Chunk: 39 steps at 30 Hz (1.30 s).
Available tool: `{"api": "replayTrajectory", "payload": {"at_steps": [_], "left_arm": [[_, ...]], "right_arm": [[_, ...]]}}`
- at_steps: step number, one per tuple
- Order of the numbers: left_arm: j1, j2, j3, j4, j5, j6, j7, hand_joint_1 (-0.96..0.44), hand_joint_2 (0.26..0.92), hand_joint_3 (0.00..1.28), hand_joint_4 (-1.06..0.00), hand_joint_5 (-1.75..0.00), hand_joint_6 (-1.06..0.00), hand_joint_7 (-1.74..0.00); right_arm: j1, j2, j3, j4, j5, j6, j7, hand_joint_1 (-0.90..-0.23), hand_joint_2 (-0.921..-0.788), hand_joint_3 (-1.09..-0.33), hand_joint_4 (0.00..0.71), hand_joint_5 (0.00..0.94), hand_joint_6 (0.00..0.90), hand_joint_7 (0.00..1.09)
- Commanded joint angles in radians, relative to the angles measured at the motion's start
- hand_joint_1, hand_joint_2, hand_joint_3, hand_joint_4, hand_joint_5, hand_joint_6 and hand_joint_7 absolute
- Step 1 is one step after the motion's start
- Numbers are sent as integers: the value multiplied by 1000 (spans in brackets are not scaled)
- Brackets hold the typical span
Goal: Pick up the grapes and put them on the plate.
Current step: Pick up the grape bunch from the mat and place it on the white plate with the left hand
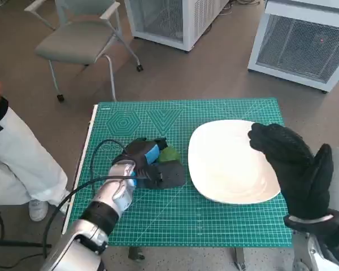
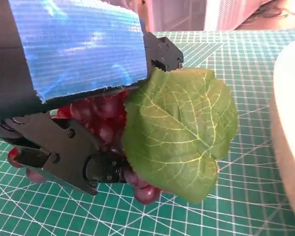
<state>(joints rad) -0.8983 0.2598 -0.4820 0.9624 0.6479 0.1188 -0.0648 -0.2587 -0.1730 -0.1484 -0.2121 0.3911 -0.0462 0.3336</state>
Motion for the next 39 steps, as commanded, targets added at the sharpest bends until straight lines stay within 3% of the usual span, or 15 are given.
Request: {"api": "replayTrajectory", "payload": {"at_steps": [1, 4, 7, 9, 14, 16, 18, 20, 22, 27, 31, 36, 39], "left_arm": [[29, 34, 23, -78, -15, 6, -19, 4, 869, 359, -396, -1565, -491, -1255], [38, 44, 33, -110, -19, 9, -28, 80, 872, 357, -415, -1529, -449, -1104], [45, 51, 39, -133, -23, 13, -34, 260, 795, 507, -439, -1549, -447, -533], [50, 54, 43, -145, -27, 15, -35, 325, 739, 623, -438, -1587, -473, -280], [59, 59, 47, -173, -26, 23, -36, 374, 659, 802, -417, -1669, -545, -101], [63, 62, 47, -184, -24, 24, -37, 379, 650, 825, -412, -1681, -603, -105], [66, 66, 48, -196, -21, 25, -37, 279, 702, 708, -420, -1616, -593, -460], [69, 69, 49, -214, -19, 29, -41, 141, 745, 589, -443, -1526, -538, -930], [71, 74, 52, -240, -17, 37, -51, 78, 708, 617, -452, -1542, -566, -1075], [73, 88, 70, -359, -20, 79, -96, 19, 658, 611, -509, -1568, -700, -1018], [76, 101, 93, -475, -25, 113, -136, 6, 708, 480, -602, -1364, -670, -1130], [77, 117, 128, -611, -30, 145, -170, 4, 805, 246, -692, -1316, -732, -938], [79, 127, 152, -681, -33, 150, -179, 2, 863, 114, -761, -1197, -714, -975]], "right_arm": [[4, 4, 2, 15, 2, 16, -6, -345, -921, -608, 403, 836, 225, 982], [2, 4, 2, 14, 2, 17, -6, -345, -921, -608, 404, 836, 225, 982], [1, 5, 3, 14, 1, 17, -7, -344, -921, -608, 404, 835, 225, 982], [0, 6, 4, 15, 0, 16, -7, -344, -921, -608, 405, 834, 225, 981], [-2, 8, 5, 18, 0, 15, -7, -344, -921, -609, 405, 833, 225, 981], [-2, 9, 5, 17, 0, 15, -7, -344, -921, -608, 405, 833, 225, 981], [-2, 9, 5, 17, 0, 15, -7, -345, -921, -608, 406, 832, 225, 981], [-2, 9, 4, 16, 1, 15, -7, -345, -921, -608, 406, 832, 225, 981], [-2, 8, 3, 16, 1, 15, -6, -345, -921, -608, 406, 831, 225, 981], [-3, 6, 0, 17, 4, 14, -4, -346, -921, -608, 407, 831, 224, 983], [-3, 5, -2, 18, 6, 13, -2, -348, -921, -607, 407, 830, 224, 984], [-4, 4, -4, 17, 7, 13, -1, -347, -921, -608, 407, 830, 222, 985], [-5, 5, -4, 17, 8, 12, -1, -347, -921, -608, 408, 830, 221, 985]]}}
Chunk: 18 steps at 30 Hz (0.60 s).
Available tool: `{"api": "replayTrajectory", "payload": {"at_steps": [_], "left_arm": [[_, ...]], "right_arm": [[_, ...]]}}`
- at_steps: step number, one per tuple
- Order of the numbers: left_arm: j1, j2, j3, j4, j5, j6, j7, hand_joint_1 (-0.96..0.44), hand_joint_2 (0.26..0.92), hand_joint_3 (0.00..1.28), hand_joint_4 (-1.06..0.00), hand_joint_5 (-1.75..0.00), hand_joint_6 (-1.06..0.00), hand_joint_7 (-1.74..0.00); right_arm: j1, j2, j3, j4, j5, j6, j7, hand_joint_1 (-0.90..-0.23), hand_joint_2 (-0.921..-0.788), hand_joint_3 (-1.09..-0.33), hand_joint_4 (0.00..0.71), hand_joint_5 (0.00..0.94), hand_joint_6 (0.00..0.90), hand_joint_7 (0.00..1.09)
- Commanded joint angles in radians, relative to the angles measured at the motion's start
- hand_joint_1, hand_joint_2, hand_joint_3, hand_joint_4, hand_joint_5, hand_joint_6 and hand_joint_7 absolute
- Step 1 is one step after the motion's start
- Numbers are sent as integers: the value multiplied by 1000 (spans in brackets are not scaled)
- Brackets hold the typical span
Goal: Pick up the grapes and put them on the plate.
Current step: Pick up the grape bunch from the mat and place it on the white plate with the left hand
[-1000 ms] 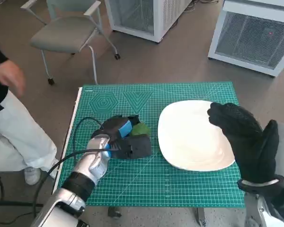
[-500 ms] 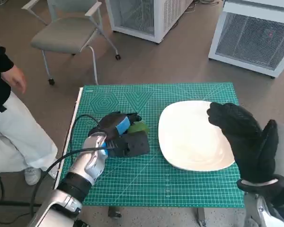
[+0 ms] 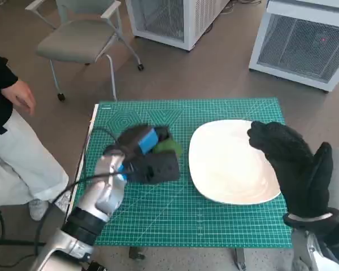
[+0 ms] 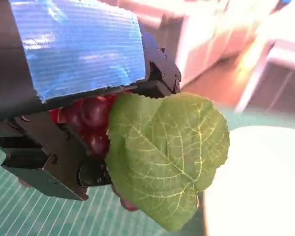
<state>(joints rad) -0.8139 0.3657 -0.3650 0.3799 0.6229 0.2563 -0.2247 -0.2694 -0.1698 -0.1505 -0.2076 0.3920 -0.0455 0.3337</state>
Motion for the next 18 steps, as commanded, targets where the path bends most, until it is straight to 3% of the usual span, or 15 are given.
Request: {"api": "replayTrajectory", "payload": {"at_steps": [1, 8, 18], "left_arm": [[-5, 24, 43, -119, -10, 12, -21, 2, 875, 86, -780, -1157, -705, -999], [16, 48, 103, -255, -28, -10, -18, 2, 887, 9, -876, -973, -722, -1050], [52, 68, 168, -342, -47, -78, 18, 1, 868, 1, -896, -1009, -813, -888]], "right_arm": [[6, 2, -2, 12, 7, 12, -2, -347, -921, -608, 408, 831, 221, 985], [7, 5, 0, 8, 5, 11, -4, -347, -921, -608, 412, 831, 221, 986], [8, 7, -5, 11, 7, 4, -3, -348, -921, -607, 414, 829, 221, 988]]}}
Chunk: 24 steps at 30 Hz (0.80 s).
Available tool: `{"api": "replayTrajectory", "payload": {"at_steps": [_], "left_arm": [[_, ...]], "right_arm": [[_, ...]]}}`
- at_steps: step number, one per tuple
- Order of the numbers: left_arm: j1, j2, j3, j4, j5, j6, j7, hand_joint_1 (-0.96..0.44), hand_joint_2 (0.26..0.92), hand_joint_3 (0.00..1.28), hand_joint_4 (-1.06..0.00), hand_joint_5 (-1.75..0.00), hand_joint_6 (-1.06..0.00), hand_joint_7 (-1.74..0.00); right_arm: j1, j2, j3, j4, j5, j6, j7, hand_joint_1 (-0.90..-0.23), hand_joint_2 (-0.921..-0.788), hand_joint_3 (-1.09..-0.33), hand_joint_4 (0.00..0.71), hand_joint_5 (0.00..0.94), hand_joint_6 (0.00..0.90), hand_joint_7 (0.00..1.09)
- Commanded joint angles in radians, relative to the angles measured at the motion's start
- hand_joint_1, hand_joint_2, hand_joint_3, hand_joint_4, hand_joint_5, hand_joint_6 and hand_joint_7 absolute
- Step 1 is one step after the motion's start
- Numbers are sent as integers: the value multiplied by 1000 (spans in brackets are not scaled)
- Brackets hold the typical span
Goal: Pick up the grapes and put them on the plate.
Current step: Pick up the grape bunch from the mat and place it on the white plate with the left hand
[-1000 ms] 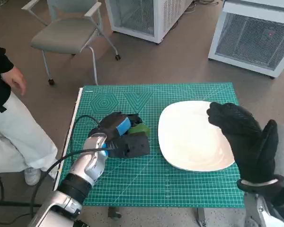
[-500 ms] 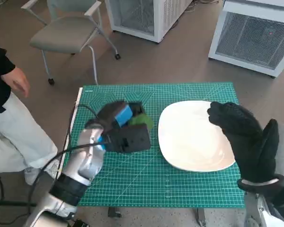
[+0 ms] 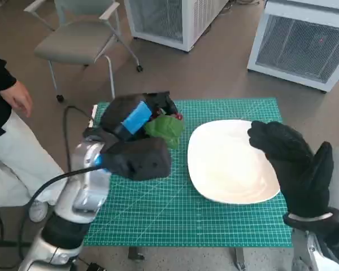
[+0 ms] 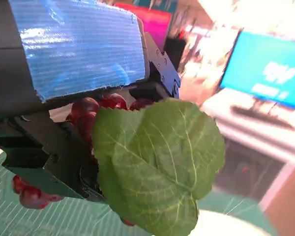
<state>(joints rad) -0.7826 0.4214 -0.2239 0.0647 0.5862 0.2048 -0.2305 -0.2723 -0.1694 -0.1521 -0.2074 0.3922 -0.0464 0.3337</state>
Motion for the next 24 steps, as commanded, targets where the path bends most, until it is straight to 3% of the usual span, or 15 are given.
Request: {"api": "replayTrajectory", "payload": {"at_steps": [1, 15, 24], "left_arm": [[21, 12, 30, -29, -10, -29, 27, 1, 868, 1, -896, -1009, -817, -884], [5, -12, 26, -12, -3, -31, 34, 1, 864, 1, -899, -969, -824, -912], [-76, -77, -27, 47, 0, -38, 24, 1, 865, 3, -890, -998, -823, -895]], "right_arm": [[10, 7, -3, 12, 7, 3, -3, -348, -921, -607, 414, 829, 221, 988], [9, 21, 1, 20, -6, -15, -9, -347, -921, -606, 417, 825, 222, 986], [19, 15, -4, -9, -5, -6, -18, -347, -921, -605, 420, 822, 228, 985]]}}
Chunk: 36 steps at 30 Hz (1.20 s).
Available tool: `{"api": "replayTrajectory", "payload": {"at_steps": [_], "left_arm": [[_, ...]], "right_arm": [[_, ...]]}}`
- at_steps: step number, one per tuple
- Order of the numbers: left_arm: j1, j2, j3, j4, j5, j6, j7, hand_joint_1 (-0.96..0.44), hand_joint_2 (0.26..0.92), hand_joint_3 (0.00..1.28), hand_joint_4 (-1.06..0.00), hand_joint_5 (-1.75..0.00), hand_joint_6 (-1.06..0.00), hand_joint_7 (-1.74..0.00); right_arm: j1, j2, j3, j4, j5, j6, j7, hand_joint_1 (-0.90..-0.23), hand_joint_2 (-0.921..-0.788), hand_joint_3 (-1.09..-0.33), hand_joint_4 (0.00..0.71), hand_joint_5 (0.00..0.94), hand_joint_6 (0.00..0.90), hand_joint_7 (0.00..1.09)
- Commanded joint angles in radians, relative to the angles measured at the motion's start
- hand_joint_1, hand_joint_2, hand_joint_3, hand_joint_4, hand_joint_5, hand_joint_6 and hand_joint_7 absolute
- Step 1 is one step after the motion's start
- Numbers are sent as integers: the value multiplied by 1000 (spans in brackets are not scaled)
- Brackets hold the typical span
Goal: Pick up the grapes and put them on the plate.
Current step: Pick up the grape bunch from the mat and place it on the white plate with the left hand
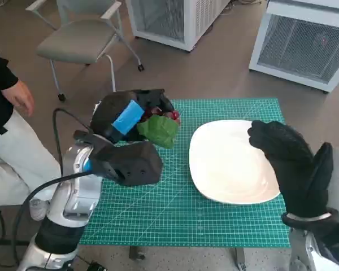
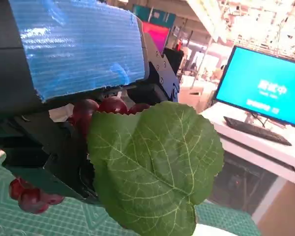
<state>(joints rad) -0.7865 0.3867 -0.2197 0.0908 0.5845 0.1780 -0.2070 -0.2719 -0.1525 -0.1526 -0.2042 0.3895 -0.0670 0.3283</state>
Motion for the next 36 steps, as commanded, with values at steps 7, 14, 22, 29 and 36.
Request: {"api": "replayTrajectory", "payload": {"at_steps": [7, 14, 22, 29, 36], "left_arm": [[-163, -125, -86, 60, 4, 11, -28, 1, 878, 8, -843, -1089, -805, -881], [-237, -193, -126, 107, -9, 6, -60, 1, 902, 13, -774, -1108, -743, -1012], [-293, -231, -156, 171, -21, -43, -87, 1, 903, 28, -737, -1215, -763, -919], [-312, -262, -153, 255, -53, -101, -77, 2, 896, 43, -694, -1328, -829, -772], [-326, -292, -154, 356, -73, -161, -58, 2, 889, 44, -704, -1325, -849, -744]], "right_arm": [[31, -11, -18, -40, 9, 28, -20, -341, -921, -606, 429, 822, 232, 986], [52, -10, -29, -66, 4, 27, -29, -343, -921, -607, 435, 816, 236, 987], [80, -10, -43, -98, -6, 22, -45, -345, -921, -605, 440, 804, 238, 987], [103, -11, -56, -118, -21, 12, -66, -344, -921, -604, 446, 796, 240, 985], [119, -5, -58, -137, -38, 15, -93, -339, -921, -604, 450, 782, 249, 984]]}}
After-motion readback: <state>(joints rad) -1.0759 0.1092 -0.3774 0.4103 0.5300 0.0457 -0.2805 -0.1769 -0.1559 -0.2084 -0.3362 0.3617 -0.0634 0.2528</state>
